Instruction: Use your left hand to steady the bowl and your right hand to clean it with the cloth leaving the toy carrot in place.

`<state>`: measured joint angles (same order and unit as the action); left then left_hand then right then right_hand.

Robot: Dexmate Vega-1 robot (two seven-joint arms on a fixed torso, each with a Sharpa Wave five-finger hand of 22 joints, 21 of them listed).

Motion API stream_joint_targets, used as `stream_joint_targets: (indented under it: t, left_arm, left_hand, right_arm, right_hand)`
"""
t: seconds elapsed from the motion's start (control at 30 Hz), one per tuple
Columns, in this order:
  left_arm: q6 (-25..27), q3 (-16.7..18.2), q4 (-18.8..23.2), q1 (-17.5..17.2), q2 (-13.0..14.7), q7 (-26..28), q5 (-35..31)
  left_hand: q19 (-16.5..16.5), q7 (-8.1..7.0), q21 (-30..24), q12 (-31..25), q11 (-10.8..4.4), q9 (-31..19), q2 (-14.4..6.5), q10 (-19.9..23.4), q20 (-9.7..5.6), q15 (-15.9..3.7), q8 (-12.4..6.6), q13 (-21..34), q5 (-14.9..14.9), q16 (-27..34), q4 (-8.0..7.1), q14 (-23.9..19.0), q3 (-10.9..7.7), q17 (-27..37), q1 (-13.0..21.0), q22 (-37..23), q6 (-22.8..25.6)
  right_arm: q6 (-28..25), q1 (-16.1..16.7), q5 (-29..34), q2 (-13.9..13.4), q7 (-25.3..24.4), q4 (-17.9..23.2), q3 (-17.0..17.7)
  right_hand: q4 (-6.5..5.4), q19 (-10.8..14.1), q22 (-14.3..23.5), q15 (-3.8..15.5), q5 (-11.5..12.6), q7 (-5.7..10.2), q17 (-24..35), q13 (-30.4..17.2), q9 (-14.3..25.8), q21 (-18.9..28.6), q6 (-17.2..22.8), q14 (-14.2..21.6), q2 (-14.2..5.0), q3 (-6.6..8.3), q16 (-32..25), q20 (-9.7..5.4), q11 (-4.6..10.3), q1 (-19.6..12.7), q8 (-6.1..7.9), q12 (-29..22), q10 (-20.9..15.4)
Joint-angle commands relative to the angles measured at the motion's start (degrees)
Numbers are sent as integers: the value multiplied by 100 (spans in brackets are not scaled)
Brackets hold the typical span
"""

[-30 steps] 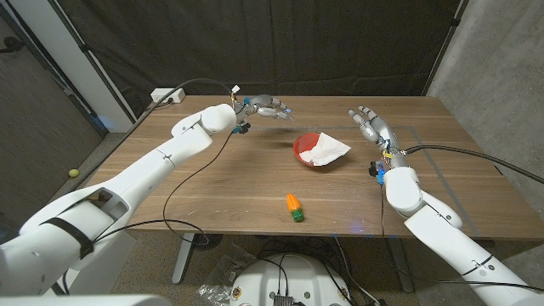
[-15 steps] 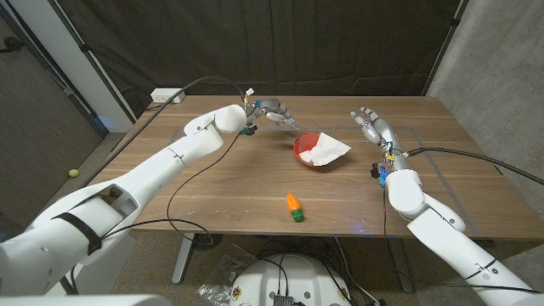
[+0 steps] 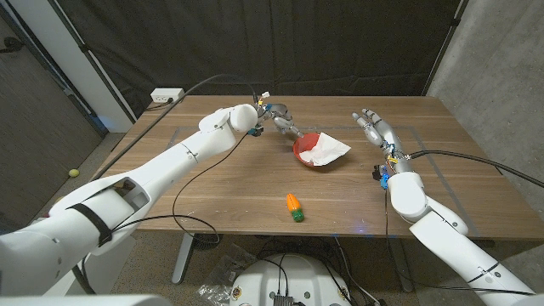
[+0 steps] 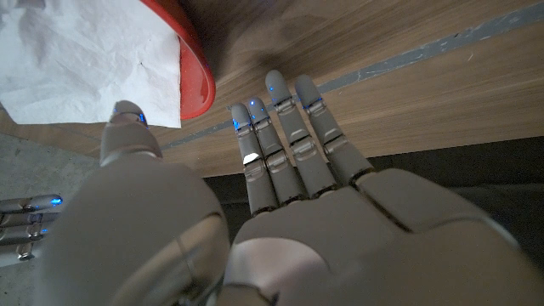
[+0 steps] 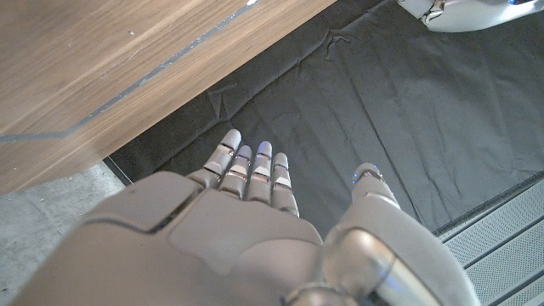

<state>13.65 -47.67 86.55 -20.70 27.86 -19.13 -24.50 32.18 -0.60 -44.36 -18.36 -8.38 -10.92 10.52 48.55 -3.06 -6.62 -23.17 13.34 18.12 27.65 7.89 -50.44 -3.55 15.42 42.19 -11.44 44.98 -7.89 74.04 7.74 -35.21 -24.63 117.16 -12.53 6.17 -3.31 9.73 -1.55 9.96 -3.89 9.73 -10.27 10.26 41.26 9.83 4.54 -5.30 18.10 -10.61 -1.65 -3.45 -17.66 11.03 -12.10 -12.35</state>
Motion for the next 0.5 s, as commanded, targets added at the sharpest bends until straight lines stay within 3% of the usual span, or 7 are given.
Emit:
stream_joint_targets:
  t: [0.03, 0.5]
  left_arm:
    - [476, -259, -100, 187, -240, -483, -882]
    - [627, -625, -255, 411, -482, -885, -1610]
  left_hand:
    - [161, 55, -74, -39, 14, 8, -132, 194, -30, -539, 23, -15, -31, 61, -16, -157, 50, 5, -2, 3, 181]
    - [187, 133, -95, -40, 72, 18, -133, 448, -3, -514, 59, -70, -56, 73, -40, -343, 172, -27, -10, 17, 425]
  right_arm:
    - [179, 142, -53, 34, -40, -71, 92]
    - [459, 293, -176, 83, -111, -156, 166]
  right_hand:
    - [3, 34, 30, 4, 2, 13, 19, -22, 19, -27, 78, 34, -28, -16, -17, -14, -3, -47, 14, -45, -45]
    - [-27, 70, 33, 10, -1, 28, 27, -23, 20, -54, 115, 68, -46, -53, -29, -16, -3, 3, 17, -50, -82]
